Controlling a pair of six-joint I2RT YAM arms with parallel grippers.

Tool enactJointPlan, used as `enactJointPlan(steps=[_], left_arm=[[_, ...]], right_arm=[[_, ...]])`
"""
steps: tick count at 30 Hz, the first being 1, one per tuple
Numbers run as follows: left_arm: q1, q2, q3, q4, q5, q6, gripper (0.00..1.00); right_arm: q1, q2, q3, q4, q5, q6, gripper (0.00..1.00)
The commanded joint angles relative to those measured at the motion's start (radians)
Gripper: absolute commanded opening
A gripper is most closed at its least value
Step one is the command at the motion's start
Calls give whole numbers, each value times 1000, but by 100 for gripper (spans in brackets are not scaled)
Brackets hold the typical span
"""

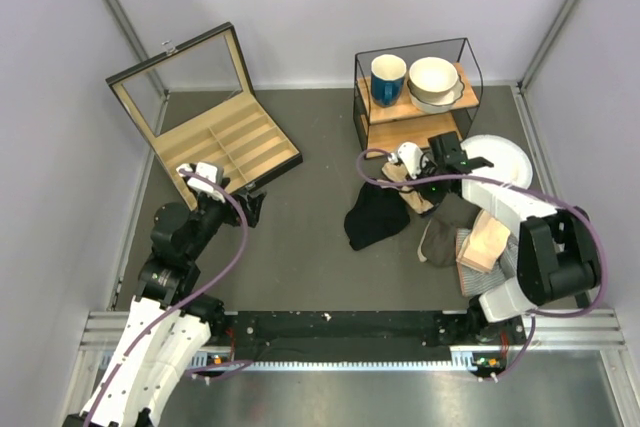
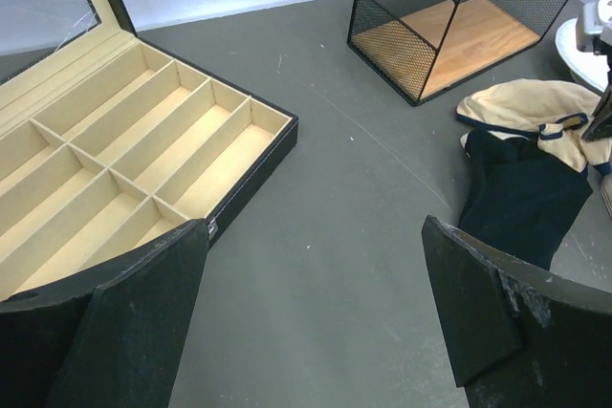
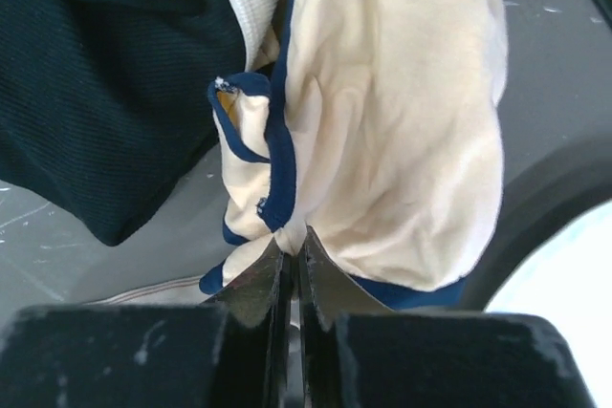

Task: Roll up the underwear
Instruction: Pick up the underwear from the center of the board.

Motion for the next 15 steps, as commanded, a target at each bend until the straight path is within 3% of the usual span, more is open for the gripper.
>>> enactJointPlan(steps=[1, 6, 10, 15], left_arm=[[-3, 16, 12, 36, 12, 9, 99], [-3, 21, 15, 34, 6, 13, 99], [-3, 12, 27, 16, -37, 21, 97], [2, 5, 44, -6, -87, 25, 94]], right_arm=[[14, -91, 78, 12, 48, 42, 0], [13, -189, 257, -143, 1, 26, 0], [13, -217, 465, -358, -180, 2, 0], [137, -186, 725, -514, -309, -21, 0]])
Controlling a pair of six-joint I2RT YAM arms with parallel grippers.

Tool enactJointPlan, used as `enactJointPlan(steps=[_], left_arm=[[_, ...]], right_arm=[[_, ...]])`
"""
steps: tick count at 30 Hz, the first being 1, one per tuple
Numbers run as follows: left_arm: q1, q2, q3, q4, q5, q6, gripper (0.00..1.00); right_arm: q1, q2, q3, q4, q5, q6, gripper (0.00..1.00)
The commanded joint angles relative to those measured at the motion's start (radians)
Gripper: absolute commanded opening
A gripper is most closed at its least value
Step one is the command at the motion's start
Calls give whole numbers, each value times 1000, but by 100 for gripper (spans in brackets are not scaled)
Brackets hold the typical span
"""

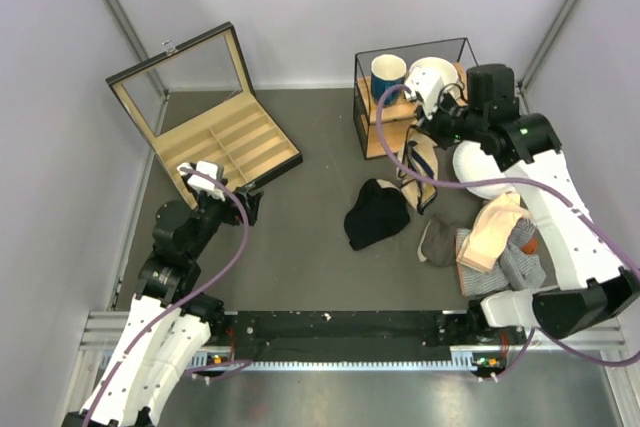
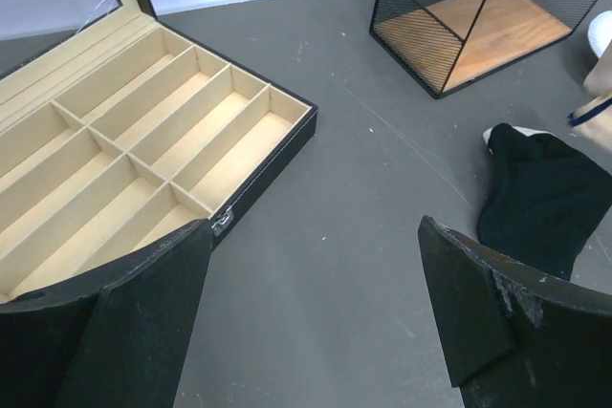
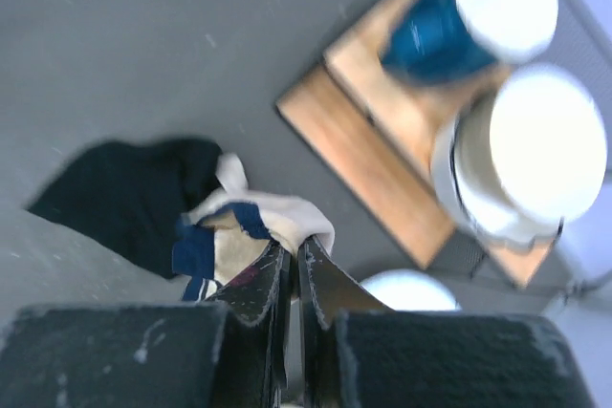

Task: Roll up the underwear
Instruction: Pick up the underwear from the center of the board, then place the underwear at the center of the board.

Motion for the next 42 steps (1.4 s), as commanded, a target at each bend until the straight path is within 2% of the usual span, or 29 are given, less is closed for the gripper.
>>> enactJointPlan(steps=[1, 5, 10, 14, 20, 23, 25, 29, 31, 33, 36, 37, 38, 39, 41, 42], left_arm=[[3, -13, 45, 1, -63, 19, 94], [6, -23, 57, -14, -106, 22, 93], [8, -57, 60, -23, -189, 24, 93], [9, -86, 60, -23, -229, 24, 94], [11, -92, 57, -23, -222, 24, 94], [11, -91, 56, -19, -208, 24, 94], [11, -88, 54, -20, -191, 22, 95], [9, -79, 54, -19, -163, 21, 95], [11, -75, 51, -19, -154, 21, 95], [11, -75, 51, -19, -146, 21, 95], [11, -77, 51, -19, -140, 19, 96], [11, -75, 54, -19, -136, 19, 96], [11, -75, 54, -17, -134, 19, 96], [11, -75, 54, -17, -134, 19, 96], [12, -75, 54, -14, -102, 19, 96], [11, -71, 54, -13, -90, 18, 96]], right_arm=[[150, -2, 176, -193, -159, -28, 0], [367, 47, 271, -257, -183, -41, 0], [486, 127, 383, -284, -280, -7, 0], [494, 190, 422, -246, -328, 77, 0], [492, 269, 264, -55, -236, 192, 0], [483, 369, 218, 58, -129, 257, 0], [454, 476, 240, 145, -35, 327, 0], [373, 671, 380, 189, 68, 360, 2], [356, 717, 428, 186, 94, 337, 11], [342, 702, 419, 176, 76, 315, 25], [327, 564, 290, 166, 1, 225, 45], [324, 518, 185, 163, -24, 146, 53], [319, 409, 125, 158, -44, 104, 69], [321, 365, 65, 153, -52, 59, 76], [316, 256, -102, 153, -20, -30, 87], [311, 234, -147, 152, 23, -39, 89]])
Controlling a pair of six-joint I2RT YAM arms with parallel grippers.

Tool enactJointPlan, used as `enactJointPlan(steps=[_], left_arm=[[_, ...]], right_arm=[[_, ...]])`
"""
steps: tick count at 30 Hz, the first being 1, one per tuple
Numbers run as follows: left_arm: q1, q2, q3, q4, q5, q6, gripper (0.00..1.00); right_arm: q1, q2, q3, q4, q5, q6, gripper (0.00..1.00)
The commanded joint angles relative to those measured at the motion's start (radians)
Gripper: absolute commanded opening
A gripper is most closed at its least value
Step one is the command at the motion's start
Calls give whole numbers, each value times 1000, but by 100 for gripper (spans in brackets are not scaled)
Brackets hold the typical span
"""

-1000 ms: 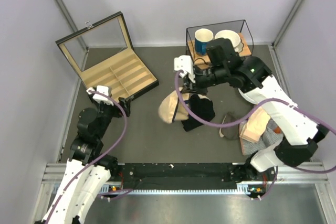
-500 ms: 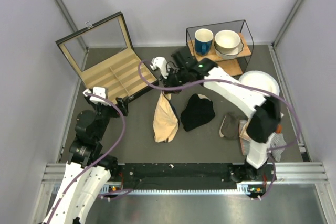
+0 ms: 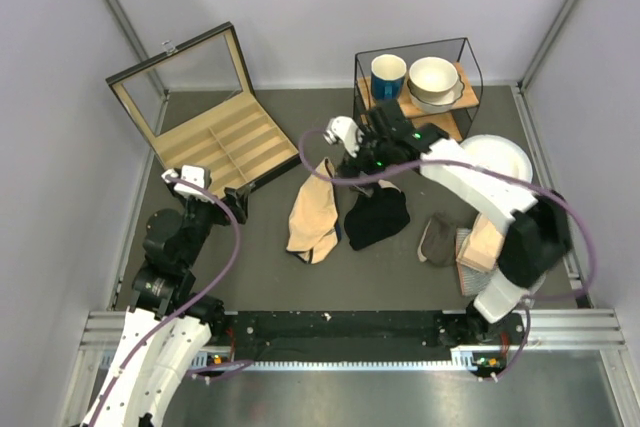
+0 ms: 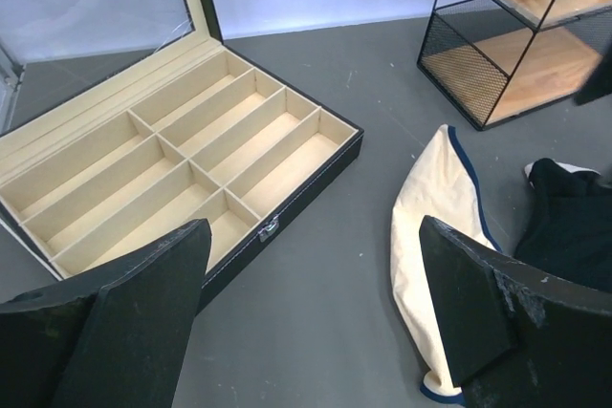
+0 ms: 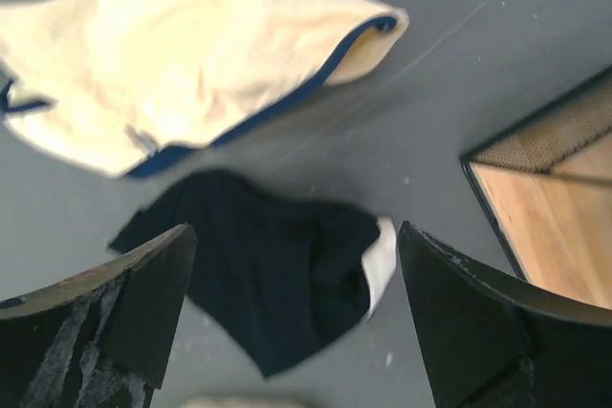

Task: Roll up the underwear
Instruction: Place the underwear at the center of the board, then move the underwear to the center of the board.

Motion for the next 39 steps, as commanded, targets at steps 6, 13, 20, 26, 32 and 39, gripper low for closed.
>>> enactJointPlan(steps=[6, 13, 20, 26, 32, 39], left_arm=[[4, 23, 27, 38, 94, -5, 96], [4, 41, 26, 43, 147, -6, 96], [4, 64, 18, 64, 279, -8, 97], [-8, 116, 7, 107, 451, -20, 92], [-45, 302, 42, 83, 572, -87, 84], [-340, 653, 223, -63, 343, -213, 68]], right_arm=[[-121, -158, -294, -6, 65, -108, 86], [-143, -2, -337, 32, 165, -67, 66], [-185, -132, -438, 40, 268, -65, 10], [-356, -244, -518, 23, 340, -137, 17], [-388, -330, -480, -24, 189, -119, 72], [-362, -382, -429, -40, -467, 7, 82]])
